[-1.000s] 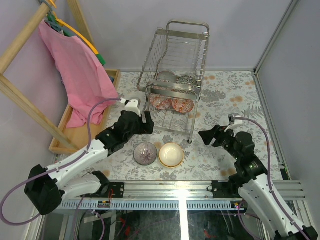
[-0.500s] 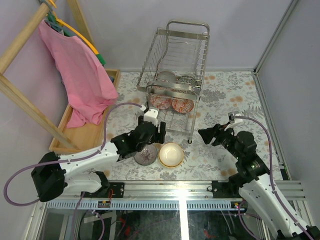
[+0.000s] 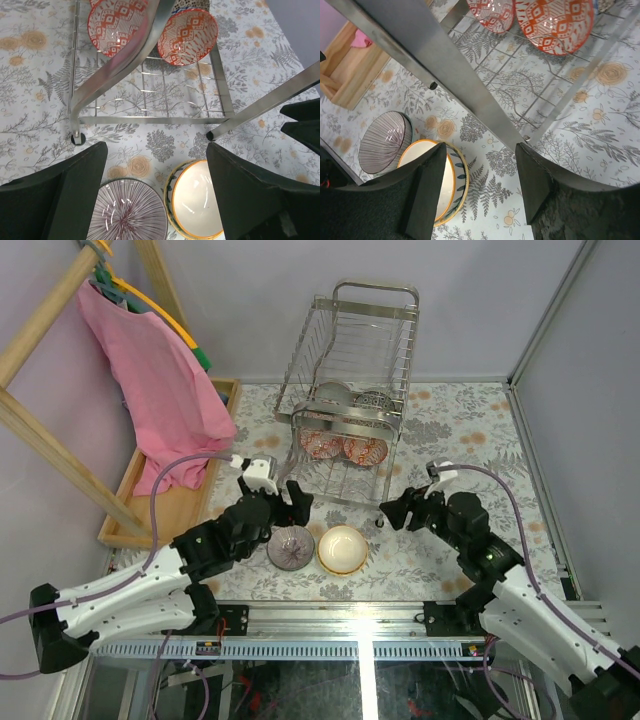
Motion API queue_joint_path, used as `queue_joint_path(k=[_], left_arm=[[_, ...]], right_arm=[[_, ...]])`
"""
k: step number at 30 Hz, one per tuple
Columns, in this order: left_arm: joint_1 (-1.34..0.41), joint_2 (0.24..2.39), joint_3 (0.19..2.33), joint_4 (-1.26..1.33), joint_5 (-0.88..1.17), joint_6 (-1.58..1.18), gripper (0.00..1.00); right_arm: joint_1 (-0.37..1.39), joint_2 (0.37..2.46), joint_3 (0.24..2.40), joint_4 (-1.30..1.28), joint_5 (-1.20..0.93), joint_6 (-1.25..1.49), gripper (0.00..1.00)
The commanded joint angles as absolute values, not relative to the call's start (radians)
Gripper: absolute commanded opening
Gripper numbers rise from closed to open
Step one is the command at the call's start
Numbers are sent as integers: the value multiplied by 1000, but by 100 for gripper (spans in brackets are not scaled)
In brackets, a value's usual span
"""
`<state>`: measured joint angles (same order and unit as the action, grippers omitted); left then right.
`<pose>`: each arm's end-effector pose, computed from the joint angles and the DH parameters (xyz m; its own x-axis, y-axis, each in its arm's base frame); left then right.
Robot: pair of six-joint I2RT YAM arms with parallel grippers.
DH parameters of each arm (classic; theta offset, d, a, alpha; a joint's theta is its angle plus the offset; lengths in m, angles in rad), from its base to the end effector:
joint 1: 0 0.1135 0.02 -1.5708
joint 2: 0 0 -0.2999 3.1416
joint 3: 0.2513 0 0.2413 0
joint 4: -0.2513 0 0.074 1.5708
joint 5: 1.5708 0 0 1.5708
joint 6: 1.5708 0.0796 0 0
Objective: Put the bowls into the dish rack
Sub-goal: Adjust the dish rack at the center of the board.
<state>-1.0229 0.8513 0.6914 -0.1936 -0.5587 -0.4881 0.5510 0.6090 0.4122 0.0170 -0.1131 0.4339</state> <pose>0.1378 -0.1448 0.3121 -0.3772 -0.1452 -0.9147 0.3260 0.9036 -0.2779 0.1364 0.0943 0.2708 -0.3967 0.2465 -0.8842 -0.4938 0.7547 0.4320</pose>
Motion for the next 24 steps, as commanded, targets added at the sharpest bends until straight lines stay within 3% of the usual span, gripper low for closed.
queue_joint_path(k=[1, 7, 13, 24], left_arm=[[-1035, 827, 701, -275, -622, -532, 80], [-1037, 787, 692, -314, -632, -544, 80], [-1037, 767, 691, -337, -630, -546, 80], [-1038, 763, 675, -336, -614, -561, 80]], right_arm=[[633, 690, 488, 140, 11, 363, 64], [736, 804, 500, 220, 254, 363, 60], [762, 872, 511, 230, 425, 406, 43], [761, 879, 554, 147, 603, 368, 38]])
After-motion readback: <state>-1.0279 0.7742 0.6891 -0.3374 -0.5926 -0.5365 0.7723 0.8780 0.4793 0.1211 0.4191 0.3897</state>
